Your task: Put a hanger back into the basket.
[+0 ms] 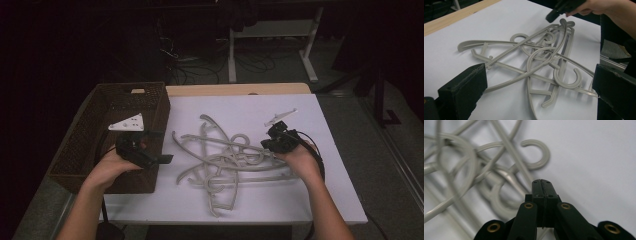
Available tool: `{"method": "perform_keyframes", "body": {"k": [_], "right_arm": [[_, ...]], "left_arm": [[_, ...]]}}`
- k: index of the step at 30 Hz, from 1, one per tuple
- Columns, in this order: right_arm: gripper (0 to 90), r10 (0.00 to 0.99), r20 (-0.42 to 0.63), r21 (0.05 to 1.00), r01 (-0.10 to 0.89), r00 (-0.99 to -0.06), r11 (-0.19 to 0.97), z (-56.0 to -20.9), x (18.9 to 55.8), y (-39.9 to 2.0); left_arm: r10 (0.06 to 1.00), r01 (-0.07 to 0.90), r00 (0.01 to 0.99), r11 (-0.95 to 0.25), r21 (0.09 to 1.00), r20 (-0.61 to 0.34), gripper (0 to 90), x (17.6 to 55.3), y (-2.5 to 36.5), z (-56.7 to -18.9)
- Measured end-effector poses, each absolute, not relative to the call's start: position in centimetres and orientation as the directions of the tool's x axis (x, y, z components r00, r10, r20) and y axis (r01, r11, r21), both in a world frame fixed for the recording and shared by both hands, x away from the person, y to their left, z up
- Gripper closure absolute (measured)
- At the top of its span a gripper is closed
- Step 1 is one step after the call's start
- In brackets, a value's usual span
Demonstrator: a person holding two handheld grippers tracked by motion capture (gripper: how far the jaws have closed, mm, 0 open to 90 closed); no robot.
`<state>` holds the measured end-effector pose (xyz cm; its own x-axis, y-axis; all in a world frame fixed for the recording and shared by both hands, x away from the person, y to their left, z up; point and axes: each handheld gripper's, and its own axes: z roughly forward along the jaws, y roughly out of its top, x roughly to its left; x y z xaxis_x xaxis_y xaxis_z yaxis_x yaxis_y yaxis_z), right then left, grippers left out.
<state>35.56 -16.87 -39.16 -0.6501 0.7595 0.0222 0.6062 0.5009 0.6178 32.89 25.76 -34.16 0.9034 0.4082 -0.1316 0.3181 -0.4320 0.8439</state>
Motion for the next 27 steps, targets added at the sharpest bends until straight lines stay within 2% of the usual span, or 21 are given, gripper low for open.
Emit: {"method": "perform_keyframes", "body": {"k": [5, 14, 27], "right_arm": [[89.3, 0.747, 0.084, 0.628, 0.617, -0.659, 0.474, -39.6, 32.2, -18.8], [89.4, 0.753, 0.108, 0.602, 0.645, -0.649, 0.470, -41.2, 29.0, -20.6], [89.4, 0.763, 0.115, 0.574, 0.670, -0.636, 0.471, -42.6, 29.4, -20.9]], "left_arm": [[0.408, 0.320, 0.903, -0.432, 0.843, -0.134, 0.0, 32.8, 25.5, -34.3], [0.407, 0.321, 0.903, -0.434, 0.842, -0.135, 0.0, 32.8, 25.4, -34.3], [0.407, 0.321, 0.903, -0.429, 0.844, -0.136, 0.0, 32.8, 25.5, -34.3]]}}
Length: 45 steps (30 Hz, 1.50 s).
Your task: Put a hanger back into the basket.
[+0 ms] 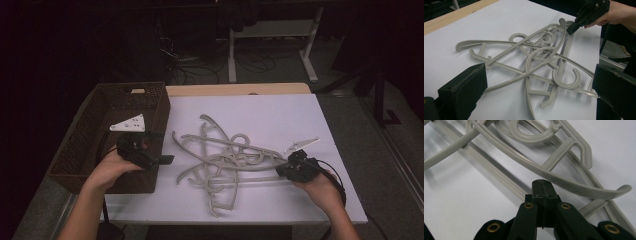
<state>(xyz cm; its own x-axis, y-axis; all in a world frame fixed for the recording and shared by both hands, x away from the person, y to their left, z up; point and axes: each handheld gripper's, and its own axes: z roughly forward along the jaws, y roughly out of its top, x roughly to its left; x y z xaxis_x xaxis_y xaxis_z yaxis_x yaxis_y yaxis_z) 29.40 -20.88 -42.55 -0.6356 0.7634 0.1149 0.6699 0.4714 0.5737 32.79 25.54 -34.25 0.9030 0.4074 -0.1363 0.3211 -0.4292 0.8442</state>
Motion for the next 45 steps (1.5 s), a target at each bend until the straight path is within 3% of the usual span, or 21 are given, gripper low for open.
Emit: {"method": "perform_keyframes", "body": {"k": [12, 30, 39, 45], "right_arm": [[89.3, 0.790, 0.078, 0.574, 0.675, -0.608, 0.463, -42.3, 31.8, -20.9], [89.4, 0.854, 0.050, 0.565, 0.720, -0.517, 0.403, -42.1, 40.1, -20.7], [89.3, 0.874, 0.069, 0.560, 0.744, -0.480, 0.364, -42.1, 45.3, -19.8], [89.3, 0.885, 0.116, 0.582, 0.753, -0.452, 0.308, -42.5, 45.9, -20.4]], "left_arm": [[0.407, 0.320, 0.904, -0.433, 0.843, -0.134, 0.0, 32.8, 25.5, -34.3], [0.408, 0.321, 0.903, -0.428, 0.845, -0.136, 0.0, 32.8, 25.7, -34.2], [0.410, 0.322, 0.902, -0.422, 0.848, -0.138, 0.0, 32.9, 25.9, -34.2], [0.413, 0.322, 0.900, -0.424, 0.847, -0.135, 0.0, 32.8, 25.7, -34.2]]}}
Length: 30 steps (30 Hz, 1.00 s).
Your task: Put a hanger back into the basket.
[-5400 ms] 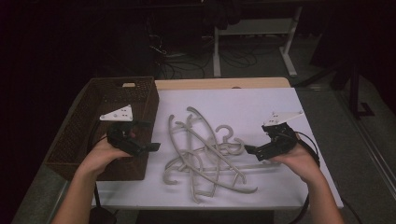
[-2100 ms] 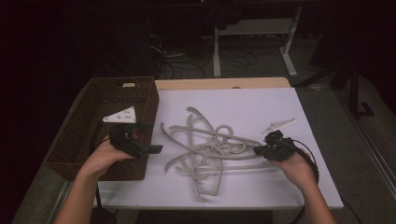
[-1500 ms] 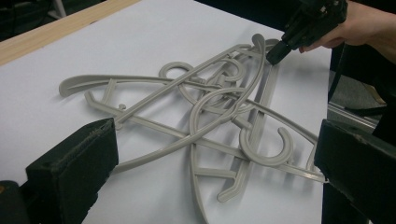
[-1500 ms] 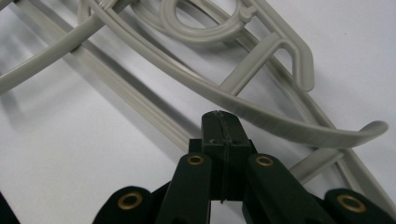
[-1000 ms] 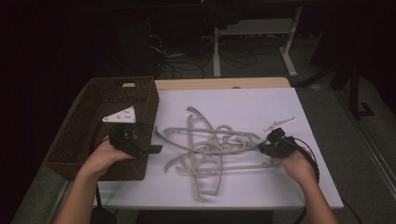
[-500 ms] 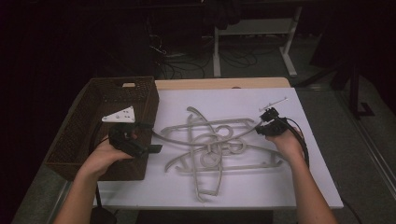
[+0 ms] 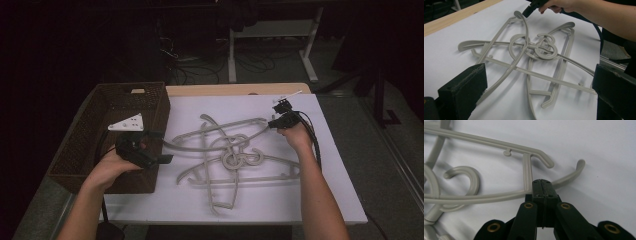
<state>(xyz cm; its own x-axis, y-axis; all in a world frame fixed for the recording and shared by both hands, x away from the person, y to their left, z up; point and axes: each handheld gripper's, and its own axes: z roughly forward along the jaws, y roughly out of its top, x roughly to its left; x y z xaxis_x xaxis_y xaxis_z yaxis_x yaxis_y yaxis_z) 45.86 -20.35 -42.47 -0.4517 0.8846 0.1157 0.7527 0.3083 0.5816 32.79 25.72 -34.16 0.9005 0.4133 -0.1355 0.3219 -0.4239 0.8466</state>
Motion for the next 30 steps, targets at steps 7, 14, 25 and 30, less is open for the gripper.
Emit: {"method": "perform_keyframes", "body": {"k": [7, 14, 25, 30], "right_arm": [[83.3, 0.876, 0.161, 0.622, 0.736, -0.454, 0.267, -41.8, 43.9, -21.7], [41.4, 0.853, 0.203, 0.643, 0.722, -0.482, 0.255, -41.3, 40.5, -22.8], [12.8, 0.804, 0.194, 0.701, 0.653, -0.562, 0.288, -41.0, 36.9, -23.3], [11.2, 0.801, 0.199, 0.714, 0.643, -0.565, 0.276, -40.8, 36.4, -23.6]], "left_arm": [[0.422, 0.327, 0.897, -0.429, 0.842, -0.133, 0.0, 32.7, 24.8, -34.0], [0.399, 0.316, 0.907, -0.443, 0.839, -0.131, 0.0, 32.4, 21.1, -33.2], [0.393, 0.300, 0.915, -0.508, 0.807, -0.092, 3.5, 34.3, 15.5, -35.4], [0.448, 0.311, 0.894, -0.567, 0.763, -0.032, 8.4, 36.3, 14.3, -37.4]]}}
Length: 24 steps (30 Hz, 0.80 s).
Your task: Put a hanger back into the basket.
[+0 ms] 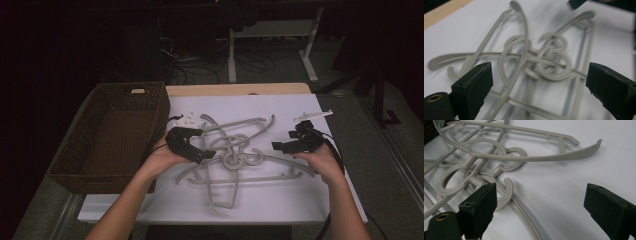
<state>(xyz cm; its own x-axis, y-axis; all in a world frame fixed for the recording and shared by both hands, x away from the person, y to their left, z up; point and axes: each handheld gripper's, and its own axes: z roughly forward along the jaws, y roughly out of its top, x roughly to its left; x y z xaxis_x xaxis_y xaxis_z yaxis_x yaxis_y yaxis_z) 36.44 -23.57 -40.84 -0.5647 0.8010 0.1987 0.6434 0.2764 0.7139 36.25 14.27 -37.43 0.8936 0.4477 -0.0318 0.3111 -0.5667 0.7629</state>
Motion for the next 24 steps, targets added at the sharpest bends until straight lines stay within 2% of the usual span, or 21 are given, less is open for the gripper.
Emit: {"method": "perform_keyframes", "body": {"k": [2, 7, 11, 24], "right_arm": [[11.2, 0.801, 0.198, 0.717, 0.641, -0.565, 0.275, -40.8, 36.4, -23.6], [11.1, 0.794, 0.188, 0.718, 0.632, -0.579, 0.291, -40.9, 36.4, -23.3], [11.1, 0.793, 0.185, 0.720, 0.630, -0.580, 0.292, -40.9, 36.4, -23.3], [11.3, 0.790, 0.191, 0.727, 0.625, -0.583, 0.285, -40.9, 36.4, -23.4]], "left_arm": [[0.461, 0.312, 0.888, -0.583, 0.750, -0.011, 13.2, 36.8, 13.8, -38.3], [0.476, 0.335, 0.879, -0.613, 0.716, -0.004, 16.9, 38.4, 13.0, -40.2], [0.477, 0.345, 0.879, -0.640, 0.686, 0.003, 23.6, 39.6, 12.6, -41.6], [0.439, 0.324, 0.896, -0.738, 0.592, 0.058, 43.5, 40.9, 11.1, -44.2]]}}
